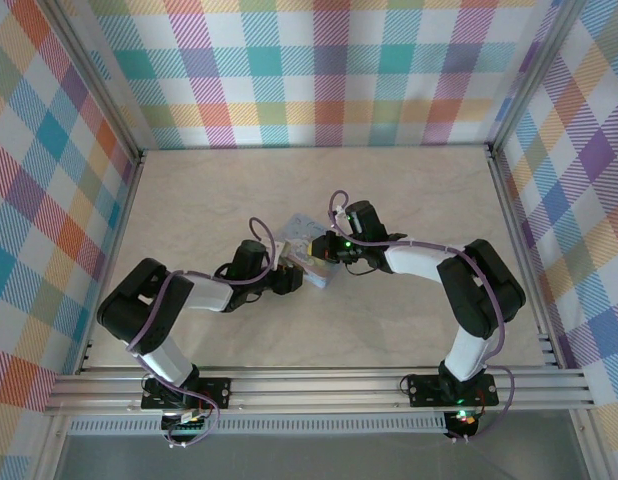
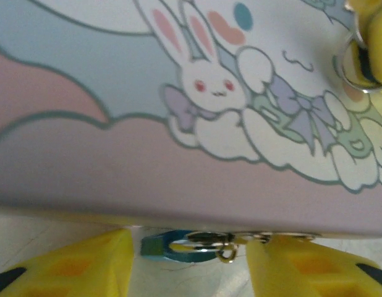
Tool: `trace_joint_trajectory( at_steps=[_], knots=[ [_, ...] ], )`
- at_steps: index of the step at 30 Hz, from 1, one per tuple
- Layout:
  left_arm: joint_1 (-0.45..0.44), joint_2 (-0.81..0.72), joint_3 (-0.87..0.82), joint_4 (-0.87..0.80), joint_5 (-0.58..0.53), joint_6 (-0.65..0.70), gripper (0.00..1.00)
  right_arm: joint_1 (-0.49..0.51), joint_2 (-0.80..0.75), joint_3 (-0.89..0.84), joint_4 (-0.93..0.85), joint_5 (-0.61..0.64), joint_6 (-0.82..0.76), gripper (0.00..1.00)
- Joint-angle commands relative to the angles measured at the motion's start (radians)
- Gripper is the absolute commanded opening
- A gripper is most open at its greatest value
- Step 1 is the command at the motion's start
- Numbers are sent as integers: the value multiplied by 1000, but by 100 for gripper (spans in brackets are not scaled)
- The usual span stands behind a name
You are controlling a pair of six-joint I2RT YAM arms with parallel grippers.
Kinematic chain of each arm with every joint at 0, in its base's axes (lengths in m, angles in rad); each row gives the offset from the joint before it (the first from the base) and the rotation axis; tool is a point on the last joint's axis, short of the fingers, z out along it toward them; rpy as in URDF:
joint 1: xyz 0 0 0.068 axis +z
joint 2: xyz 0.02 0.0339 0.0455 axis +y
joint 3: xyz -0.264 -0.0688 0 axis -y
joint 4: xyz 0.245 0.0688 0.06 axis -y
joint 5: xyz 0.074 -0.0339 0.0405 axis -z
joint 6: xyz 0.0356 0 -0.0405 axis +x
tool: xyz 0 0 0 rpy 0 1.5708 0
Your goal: Unlock a padlock with a key
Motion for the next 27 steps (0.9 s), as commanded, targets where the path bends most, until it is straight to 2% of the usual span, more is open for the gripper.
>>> trace_joint_trajectory(
  at_steps=[1,27],
  knots=[
    [-26,21,26,15,27,9,48,5,10,-27,-88,32,-27,1],
    [-56,-14,31,34,-20,-92,27,8,-42,-61,-38,47,-33,1]
  ],
)
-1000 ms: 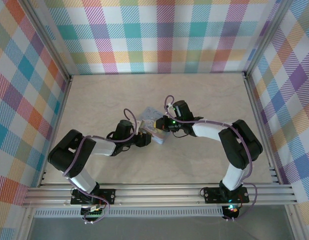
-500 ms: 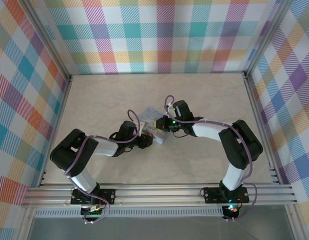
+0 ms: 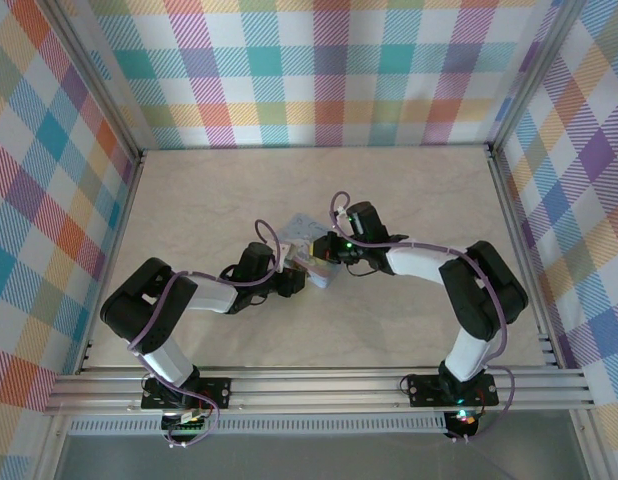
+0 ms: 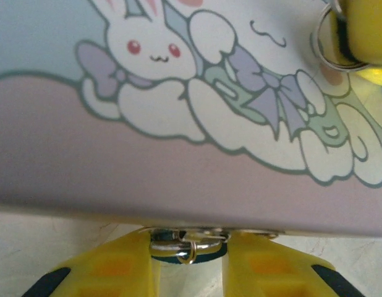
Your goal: Unlock a padlock with a key
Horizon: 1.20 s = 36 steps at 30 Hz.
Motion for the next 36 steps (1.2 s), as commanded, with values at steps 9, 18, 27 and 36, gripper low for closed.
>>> trace_joint_trajectory(
  at_steps=[9,18,27,36],
  knots=[
    [-15,-141,24,-60,38,-198,27,16,-202,-114,-23,122,-165,0],
    [-16,-178,125,-202,170,-354,27,96,-462,-324,13,256,-303,1],
    [-16,-196,201,-352,198,-442,24,197,-587,-500,122,392,-370,1],
    [-16,-184,224,-409,205,-516,24,257,-504,-541,244,458,-397,1]
  ],
)
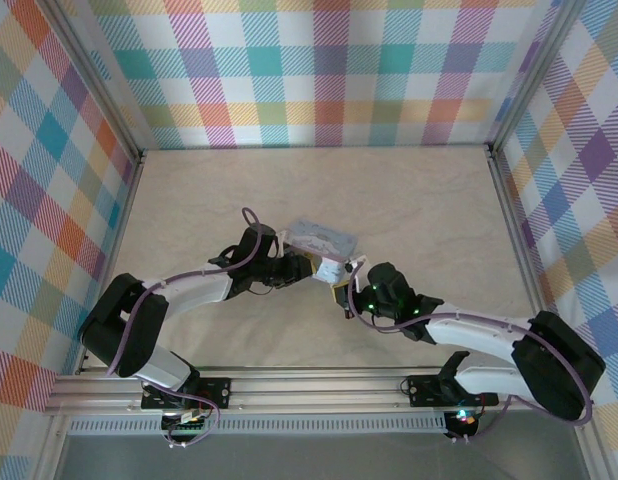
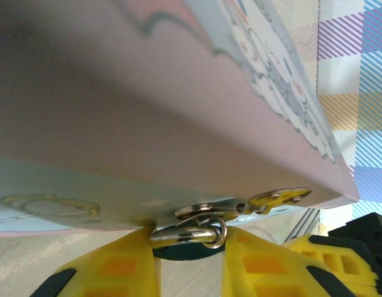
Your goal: Unlock a padlock with a key
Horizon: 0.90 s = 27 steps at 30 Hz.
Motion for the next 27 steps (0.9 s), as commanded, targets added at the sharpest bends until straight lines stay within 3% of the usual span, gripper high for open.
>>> trace_joint_trajectory(
  at_steps=[1,27],
  knots=[
    [-9,-20,44,-15,27,-39,24,18,38,-8,116,34,-30,1],
    [-18,12,61,-29,43,-113,21,45,188,31,226,74,-24,1]
  ],
)
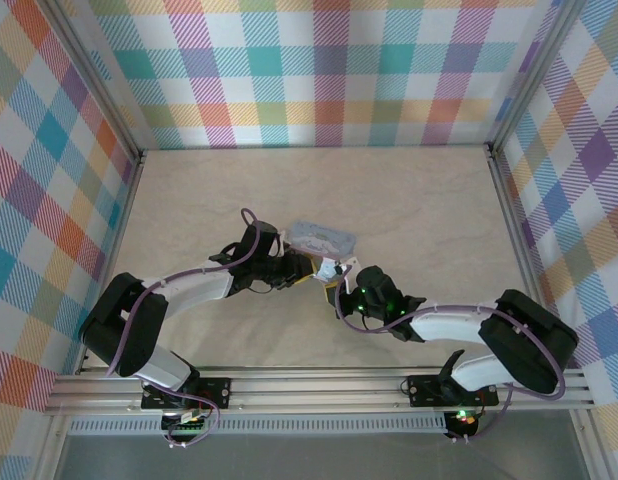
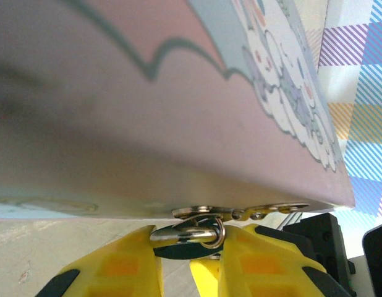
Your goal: Unlock a padlock with a key
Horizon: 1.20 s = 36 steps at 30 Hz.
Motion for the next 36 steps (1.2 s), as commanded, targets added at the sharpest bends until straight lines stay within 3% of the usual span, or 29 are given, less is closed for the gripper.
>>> trace_joint_trajectory(
  at_steps=[1,36],
  knots=[
    [-13,6,29,22,25,-23,21,7,15,29,47,11,-5,1],
    [-34,23,26,47,23,-53,20,7,43,22,150,36,40,1]
  ],
)
